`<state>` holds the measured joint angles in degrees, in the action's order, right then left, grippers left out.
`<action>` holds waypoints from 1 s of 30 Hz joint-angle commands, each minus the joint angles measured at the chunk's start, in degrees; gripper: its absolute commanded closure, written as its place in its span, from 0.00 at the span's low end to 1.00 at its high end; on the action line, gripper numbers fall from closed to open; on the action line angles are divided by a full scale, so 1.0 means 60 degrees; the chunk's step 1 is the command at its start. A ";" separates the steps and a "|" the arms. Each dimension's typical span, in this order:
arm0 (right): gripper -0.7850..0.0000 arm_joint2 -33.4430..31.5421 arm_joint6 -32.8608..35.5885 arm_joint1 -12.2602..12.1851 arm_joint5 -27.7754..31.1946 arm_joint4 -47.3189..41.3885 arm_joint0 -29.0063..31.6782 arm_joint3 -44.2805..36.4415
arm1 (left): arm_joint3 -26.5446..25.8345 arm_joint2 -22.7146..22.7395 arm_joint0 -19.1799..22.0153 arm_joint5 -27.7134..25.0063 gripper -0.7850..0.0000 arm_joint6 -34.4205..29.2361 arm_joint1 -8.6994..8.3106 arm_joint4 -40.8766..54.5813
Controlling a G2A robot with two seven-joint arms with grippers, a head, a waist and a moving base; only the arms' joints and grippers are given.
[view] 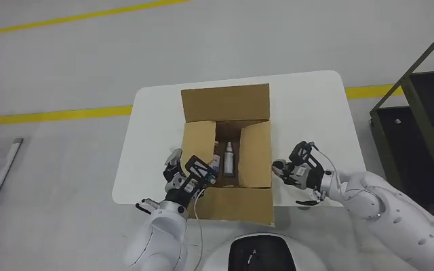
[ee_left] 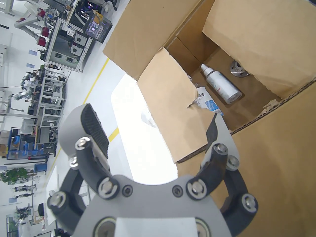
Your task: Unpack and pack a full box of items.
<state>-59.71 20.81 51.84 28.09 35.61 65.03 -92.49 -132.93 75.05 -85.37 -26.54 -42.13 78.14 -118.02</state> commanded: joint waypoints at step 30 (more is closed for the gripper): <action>1.00 -0.1097 0.0320 0.0078 -0.0022 -0.0101 -0.0484 -0.1083 | 0.3996 -0.1574 0.2486 0.1883 0.58 -0.2148 0.0457 -0.0552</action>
<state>-66.72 22.61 52.18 27.69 34.99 62.40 -98.88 -109.29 65.75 -70.59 -15.29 -54.62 80.82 -121.00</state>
